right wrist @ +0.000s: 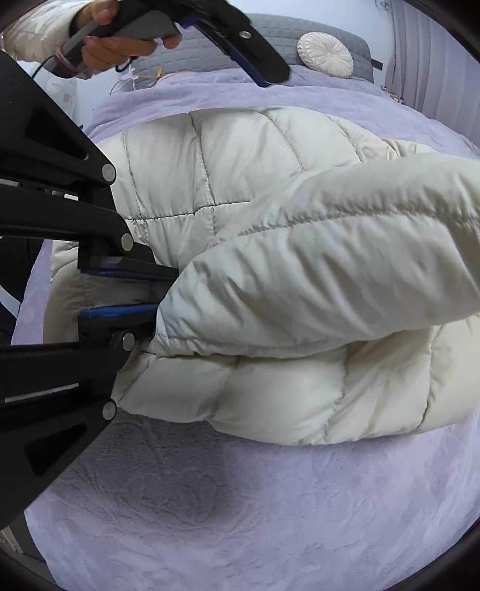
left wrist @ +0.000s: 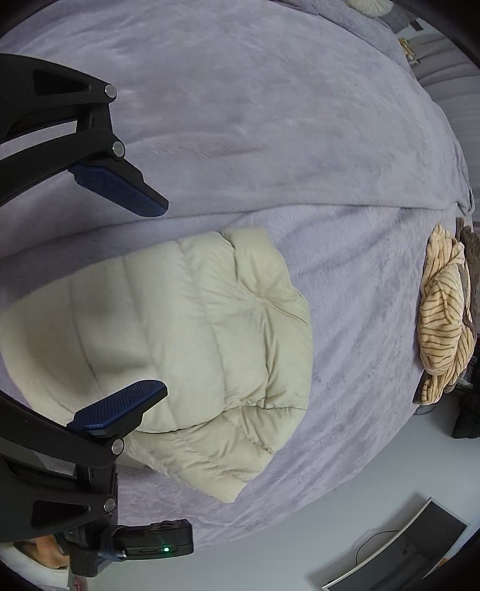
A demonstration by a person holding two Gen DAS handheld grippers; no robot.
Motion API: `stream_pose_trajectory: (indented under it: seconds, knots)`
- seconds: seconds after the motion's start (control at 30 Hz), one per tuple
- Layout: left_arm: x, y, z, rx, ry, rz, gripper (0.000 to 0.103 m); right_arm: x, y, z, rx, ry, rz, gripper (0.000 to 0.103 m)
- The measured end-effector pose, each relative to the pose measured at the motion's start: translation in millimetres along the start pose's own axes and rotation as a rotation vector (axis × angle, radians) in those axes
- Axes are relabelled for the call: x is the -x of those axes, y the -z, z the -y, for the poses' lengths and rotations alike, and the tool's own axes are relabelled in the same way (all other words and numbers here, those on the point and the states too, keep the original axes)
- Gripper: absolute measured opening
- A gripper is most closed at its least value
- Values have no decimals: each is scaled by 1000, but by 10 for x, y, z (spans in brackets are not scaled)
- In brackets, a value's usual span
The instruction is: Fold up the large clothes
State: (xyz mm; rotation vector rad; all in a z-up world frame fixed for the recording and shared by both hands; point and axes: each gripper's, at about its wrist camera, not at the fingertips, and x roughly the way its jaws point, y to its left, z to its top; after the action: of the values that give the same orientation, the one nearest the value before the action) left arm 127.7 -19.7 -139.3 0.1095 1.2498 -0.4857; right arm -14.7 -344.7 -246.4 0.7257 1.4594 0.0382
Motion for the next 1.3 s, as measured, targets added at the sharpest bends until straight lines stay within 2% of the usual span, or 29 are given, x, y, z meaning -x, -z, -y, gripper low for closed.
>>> stream_pose_trajectory:
  seconds: [0.1,0.17,0.4,0.43,0.53,0.6,0.67,0.77,0.83,0.97,1.03,1.1,1.2,1.3]
  knots:
    - [160,150,-101,31,-17,17,92,54,21,-92,-12,23,21,13]
    - [227,225,-173,50,-25,14,103,71,52,-141,-22,34,32,14]
    - [436,384,-274,84,-81,21,103,128,138,-174,-40,60,45,15]
    - [466,404,-272,88,-87,26,103,139,139,-185,-42,55,45,18]
    - [546,471,-251,98,-124,44,103,177,192,-246,-35,30,45,42]
    - [532,500,-236,108,-136,43,103,208,204,-316,-18,19,42,64]
    - [481,530,-222,122,-129,20,103,243,210,-389,-3,21,34,76]
    - [467,595,-148,118,-148,6,103,371,214,-510,23,31,37,78]
    - [499,624,-98,121,-134,6,103,464,239,-576,52,36,44,78]
    - [608,636,-41,124,-149,12,103,698,281,-695,105,132,88,86]
    - [695,623,-20,124,-158,18,103,838,306,-768,124,202,126,88]
    - [795,610,6,123,-171,32,103,969,305,-834,139,249,175,103]
    - [925,580,28,133,-176,37,103,1225,351,-908,171,304,303,103]
    - [1049,548,55,144,-199,43,103,1451,333,-1003,197,357,379,103]
